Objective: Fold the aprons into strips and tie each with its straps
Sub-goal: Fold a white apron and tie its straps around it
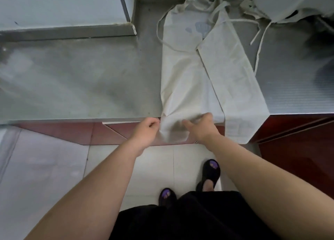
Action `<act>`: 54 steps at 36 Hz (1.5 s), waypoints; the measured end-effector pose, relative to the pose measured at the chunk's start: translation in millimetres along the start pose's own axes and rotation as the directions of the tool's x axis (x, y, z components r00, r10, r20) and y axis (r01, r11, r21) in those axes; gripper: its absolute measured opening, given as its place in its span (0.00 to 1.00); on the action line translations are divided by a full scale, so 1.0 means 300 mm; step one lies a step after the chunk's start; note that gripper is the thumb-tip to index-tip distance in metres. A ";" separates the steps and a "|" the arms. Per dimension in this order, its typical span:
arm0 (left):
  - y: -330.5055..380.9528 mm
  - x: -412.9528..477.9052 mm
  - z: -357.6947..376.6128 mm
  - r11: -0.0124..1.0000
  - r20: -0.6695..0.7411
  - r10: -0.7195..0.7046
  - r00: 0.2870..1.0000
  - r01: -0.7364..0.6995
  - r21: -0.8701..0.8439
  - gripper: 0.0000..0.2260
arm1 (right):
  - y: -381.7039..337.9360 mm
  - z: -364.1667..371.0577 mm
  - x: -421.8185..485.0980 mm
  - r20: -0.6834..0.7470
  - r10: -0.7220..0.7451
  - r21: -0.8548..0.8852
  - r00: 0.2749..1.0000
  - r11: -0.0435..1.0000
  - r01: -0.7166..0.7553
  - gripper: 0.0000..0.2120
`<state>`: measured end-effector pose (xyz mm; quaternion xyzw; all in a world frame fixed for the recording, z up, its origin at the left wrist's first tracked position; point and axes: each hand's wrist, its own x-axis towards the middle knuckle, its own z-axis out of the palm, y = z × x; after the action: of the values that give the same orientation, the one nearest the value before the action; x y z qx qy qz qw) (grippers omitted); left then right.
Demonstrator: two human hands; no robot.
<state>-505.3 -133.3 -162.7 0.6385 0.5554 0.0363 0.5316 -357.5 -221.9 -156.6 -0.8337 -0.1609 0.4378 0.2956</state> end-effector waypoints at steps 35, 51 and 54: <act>0.096 0.054 0.139 0.887 0.376 -0.052 0.925 0.216 -0.408 0.14 | 0.152 0.024 -0.075 0.164 0.154 0.813 0.974 0.539 -0.222 0.21; 0.163 0.115 0.202 0.884 0.129 -0.130 0.983 0.174 -0.435 0.05 | 0.171 -0.048 -0.119 0.023 -0.068 0.786 0.997 0.617 0.023 0.34; 0.158 0.130 0.180 0.927 -0.010 -0.107 0.994 0.096 -0.362 0.10 | 0.197 -0.055 -0.111 -0.118 0.011 0.681 0.993 0.728 0.073 0.31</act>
<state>-424.2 -129.9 -173.1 0.4999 0.5795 0.1195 0.6324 -362.3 -291.0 -165.6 -0.6870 0.0149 0.4132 0.5976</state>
